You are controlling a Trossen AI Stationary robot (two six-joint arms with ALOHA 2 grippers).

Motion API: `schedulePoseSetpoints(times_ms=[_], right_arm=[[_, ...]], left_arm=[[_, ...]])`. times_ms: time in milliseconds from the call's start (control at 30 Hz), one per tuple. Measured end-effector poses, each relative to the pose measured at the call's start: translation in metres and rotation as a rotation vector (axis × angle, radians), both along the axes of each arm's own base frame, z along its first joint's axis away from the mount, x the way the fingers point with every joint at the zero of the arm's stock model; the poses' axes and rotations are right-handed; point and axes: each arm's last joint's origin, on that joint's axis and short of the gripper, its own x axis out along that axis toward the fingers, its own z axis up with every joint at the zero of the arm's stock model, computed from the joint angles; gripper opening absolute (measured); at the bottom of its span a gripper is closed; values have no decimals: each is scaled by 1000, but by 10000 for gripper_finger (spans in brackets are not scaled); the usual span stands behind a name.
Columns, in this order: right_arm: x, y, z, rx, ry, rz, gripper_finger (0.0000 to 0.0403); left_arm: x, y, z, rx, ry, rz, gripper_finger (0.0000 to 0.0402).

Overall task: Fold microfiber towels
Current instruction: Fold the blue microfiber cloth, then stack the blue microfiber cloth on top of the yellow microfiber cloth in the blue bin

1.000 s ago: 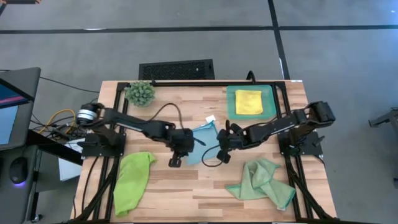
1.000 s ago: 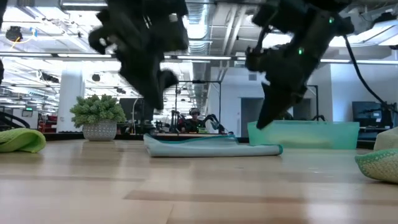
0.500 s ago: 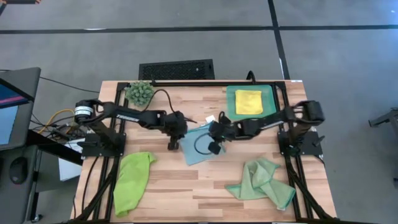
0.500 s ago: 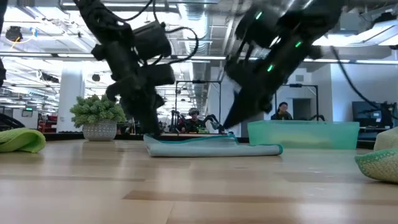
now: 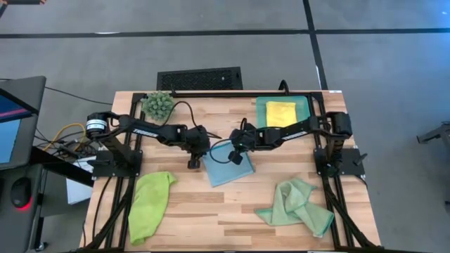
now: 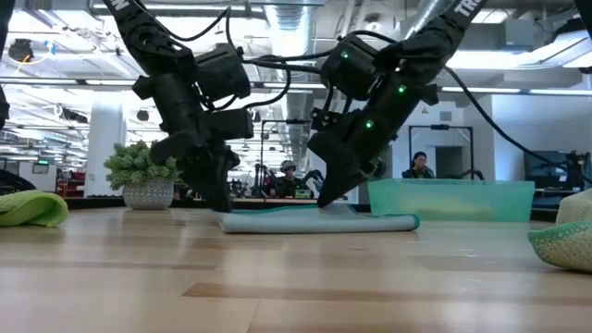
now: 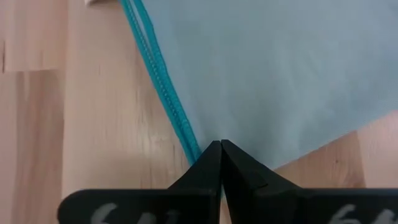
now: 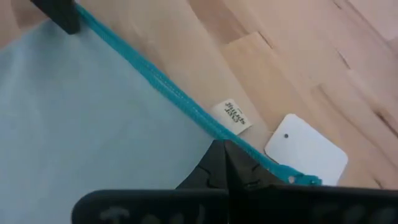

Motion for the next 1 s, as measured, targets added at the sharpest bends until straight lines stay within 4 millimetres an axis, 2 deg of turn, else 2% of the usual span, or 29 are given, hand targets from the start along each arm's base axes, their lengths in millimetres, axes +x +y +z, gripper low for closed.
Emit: schedulePoseSetpoints(times_ms=[100,267,467,633,733,833,1000], right_arm=[[0,-4,4,-7,12,-16,1],[-1,-10,-4,6,31,-27,1],[0,-10,-15,10,61,-25,1],[-1,-8,-14,-55,79,-32,1],[-3,-7,-3,-95,64,-51,1],[-9,-8,14,-124,51,-80,1],[-19,-1,50,-153,-15,-82,4]], left_arm=[[1,0,1,14,-13,-11,0],[3,2,2,48,-28,-7,0],[6,4,-8,95,-12,11,0],[10,6,-9,128,-28,27,0],[7,7,-2,195,-19,64,0],[6,10,15,276,-33,97,0],[1,8,43,269,-146,109,0]])
